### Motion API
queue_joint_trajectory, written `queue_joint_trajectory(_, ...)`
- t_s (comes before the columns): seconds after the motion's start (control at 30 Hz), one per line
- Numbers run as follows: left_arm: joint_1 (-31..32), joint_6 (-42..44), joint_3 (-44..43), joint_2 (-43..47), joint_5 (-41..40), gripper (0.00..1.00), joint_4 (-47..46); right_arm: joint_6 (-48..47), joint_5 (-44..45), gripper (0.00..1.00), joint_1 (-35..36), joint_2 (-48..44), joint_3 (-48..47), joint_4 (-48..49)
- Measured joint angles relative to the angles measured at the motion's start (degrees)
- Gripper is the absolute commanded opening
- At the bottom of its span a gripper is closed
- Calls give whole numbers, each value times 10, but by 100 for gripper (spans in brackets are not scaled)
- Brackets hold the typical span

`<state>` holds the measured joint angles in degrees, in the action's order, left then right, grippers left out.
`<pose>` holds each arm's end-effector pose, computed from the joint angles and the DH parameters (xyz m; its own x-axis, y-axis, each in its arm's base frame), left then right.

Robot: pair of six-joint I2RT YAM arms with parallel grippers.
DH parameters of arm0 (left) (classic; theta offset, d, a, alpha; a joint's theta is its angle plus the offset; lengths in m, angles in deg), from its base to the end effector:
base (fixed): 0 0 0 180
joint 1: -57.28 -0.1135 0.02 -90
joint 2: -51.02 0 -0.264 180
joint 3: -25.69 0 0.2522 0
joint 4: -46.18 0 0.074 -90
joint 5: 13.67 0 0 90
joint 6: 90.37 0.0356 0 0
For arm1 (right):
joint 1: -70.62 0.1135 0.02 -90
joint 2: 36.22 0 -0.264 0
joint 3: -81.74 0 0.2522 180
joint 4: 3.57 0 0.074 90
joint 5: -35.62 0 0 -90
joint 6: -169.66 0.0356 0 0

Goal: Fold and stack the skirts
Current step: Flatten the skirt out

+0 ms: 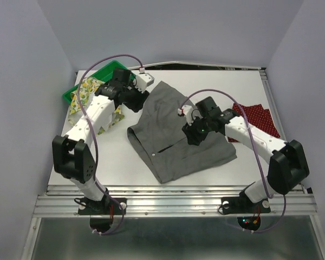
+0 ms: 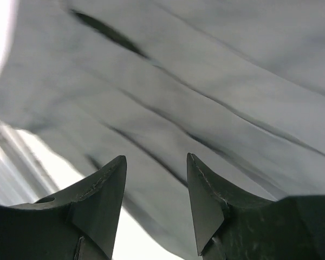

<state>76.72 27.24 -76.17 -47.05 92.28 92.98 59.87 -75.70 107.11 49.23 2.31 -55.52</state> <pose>0.3625 -0.1383 0.3177 -0.3339 0.5904 -0.7348 0.7496 0.6390 0.1728 0.2389 0.1928 0.2594 -0.4013 -0.6891 -0.6034 -0.8979 0.4261 0.1105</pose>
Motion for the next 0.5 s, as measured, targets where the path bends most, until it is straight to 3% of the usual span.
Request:
queue_joint_trajectory(0.17,-9,-37,75,65,-11,60,-36,-14,51,54,-81,42,-4,1)
queue_joint_trajectory(0.43,-12,-94,116,-59,-33,60,-55,-28,108,55,-120,135,-28,13)
queue_joint_trajectory(0.47,-13,-97,117,-64,-33,57,-55,-30,113,56,-121,141,-32,14)
queue_joint_trajectory(0.5,-16,-101,120,-71,-34,41,-56,-31,116,56,-121,146,-35,14)
